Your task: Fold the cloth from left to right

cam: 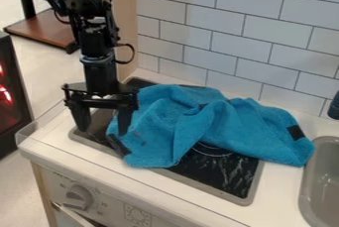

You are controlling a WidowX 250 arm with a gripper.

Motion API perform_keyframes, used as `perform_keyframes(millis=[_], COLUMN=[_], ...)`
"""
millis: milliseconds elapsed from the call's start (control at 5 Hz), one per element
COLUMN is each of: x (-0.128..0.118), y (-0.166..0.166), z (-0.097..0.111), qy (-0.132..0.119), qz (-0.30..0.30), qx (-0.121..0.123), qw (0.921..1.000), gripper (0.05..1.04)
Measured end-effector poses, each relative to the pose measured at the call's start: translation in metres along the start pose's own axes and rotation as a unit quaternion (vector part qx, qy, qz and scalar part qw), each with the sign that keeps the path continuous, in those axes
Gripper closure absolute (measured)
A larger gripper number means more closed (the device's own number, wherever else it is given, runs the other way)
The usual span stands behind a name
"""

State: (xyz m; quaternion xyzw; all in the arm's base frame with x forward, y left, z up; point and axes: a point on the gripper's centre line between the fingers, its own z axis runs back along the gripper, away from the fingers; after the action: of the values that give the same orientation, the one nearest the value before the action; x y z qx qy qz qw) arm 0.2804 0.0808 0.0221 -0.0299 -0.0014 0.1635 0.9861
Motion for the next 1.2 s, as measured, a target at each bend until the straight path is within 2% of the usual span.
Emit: perform_keyframes(millis=[200,400,800,1000,1200], x=[0.009,0.012,0.009,0.007,0.009], y=[-0.007,-0.007,0.005,0.007,0.003], z=[-0.001,-0.002,-0.014,-0.023,-0.027], qy=[-0.032,-0.047,-0.045,-0.034,-0.039], qz=[-0.01,-0.005,0.018,0.02,0.02], qx=[-0.024,-0.017,0.029,0.035,0.042], qw=[0.9991,0.9987,0.9984,0.9986,0.9981], gripper=[0.085,0.085,0.085,0.147,0.386])
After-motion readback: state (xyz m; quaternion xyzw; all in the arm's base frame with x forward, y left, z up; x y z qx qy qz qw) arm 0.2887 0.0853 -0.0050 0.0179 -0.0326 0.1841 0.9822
